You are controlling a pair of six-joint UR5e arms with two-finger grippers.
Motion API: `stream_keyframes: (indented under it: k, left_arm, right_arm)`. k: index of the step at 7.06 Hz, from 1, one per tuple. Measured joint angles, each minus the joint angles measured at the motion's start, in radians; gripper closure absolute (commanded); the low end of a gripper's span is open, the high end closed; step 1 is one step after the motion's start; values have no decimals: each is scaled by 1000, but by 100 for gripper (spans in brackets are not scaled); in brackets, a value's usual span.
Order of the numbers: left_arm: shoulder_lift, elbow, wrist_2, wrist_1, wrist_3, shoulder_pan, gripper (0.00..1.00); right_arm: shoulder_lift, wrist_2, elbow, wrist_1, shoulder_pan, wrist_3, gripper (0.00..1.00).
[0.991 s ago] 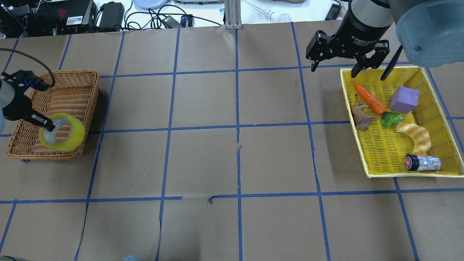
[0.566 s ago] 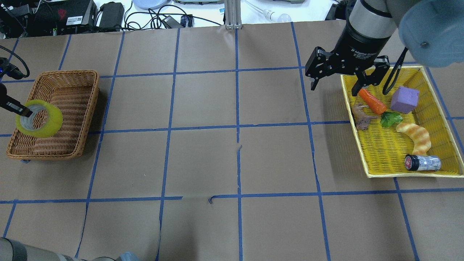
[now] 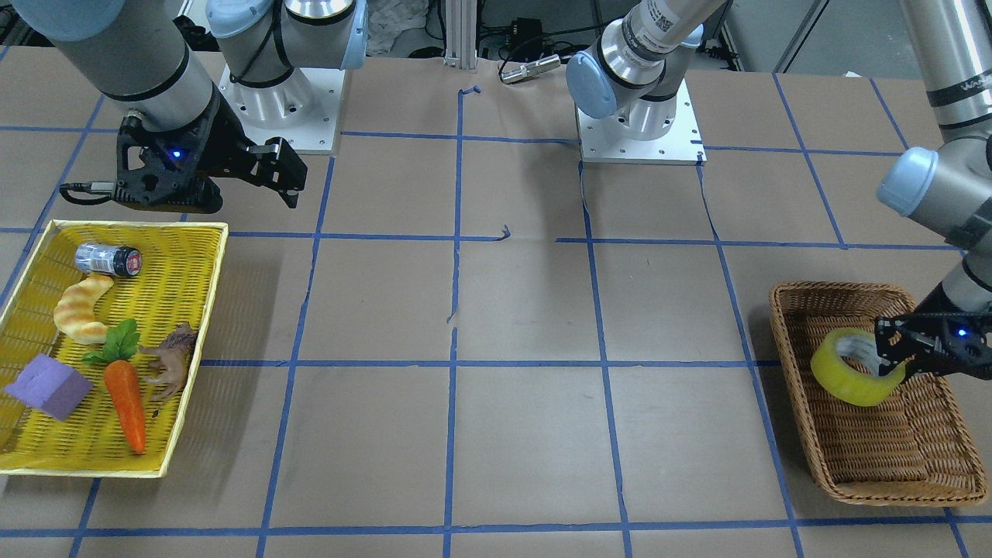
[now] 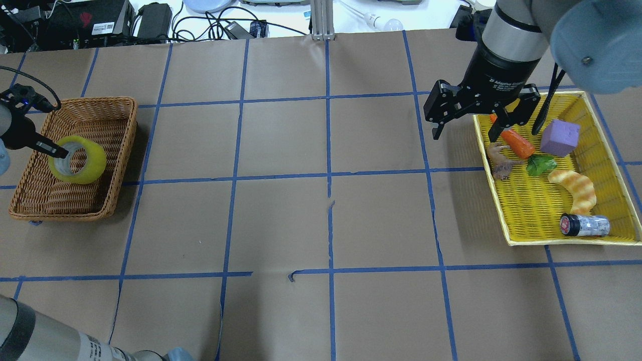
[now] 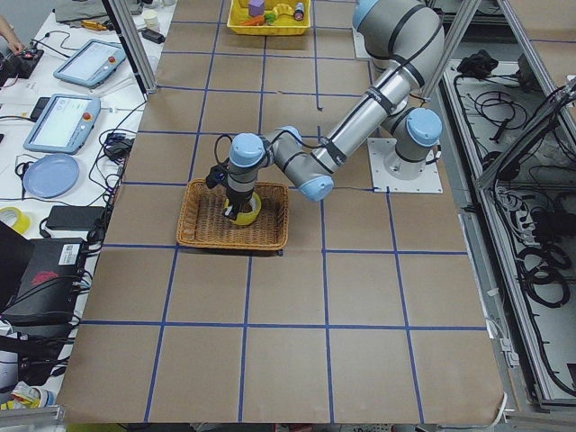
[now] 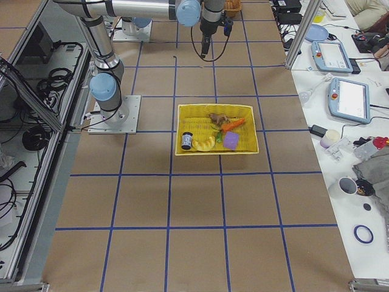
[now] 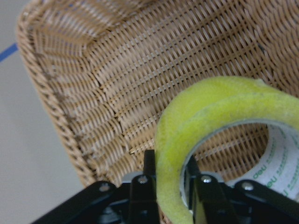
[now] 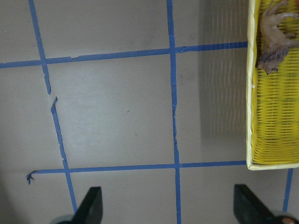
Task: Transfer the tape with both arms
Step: 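Lower the tape roll into the basket and open the left gripper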
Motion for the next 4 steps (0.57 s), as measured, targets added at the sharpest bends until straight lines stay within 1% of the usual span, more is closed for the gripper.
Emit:
stream_keyframes:
  k: [1,2,3,4]
  left_arm:
    - [-12,2,-7,14,-22,-1,0]
    - [-9,6,-10,55,-41,-1,0]
    - [1,17,-6,100,-51,-1,0]
    - [14,40,-2,116,-59,-4,0]
  right_arm:
    - [0,-3,2,0,0,-1,0]
    - [0,-4,2,0,0,-2,0]
    - [1,-5,1,-2,-1,-2,0]
    - [2,-5,3,-5,-2,-2,0]
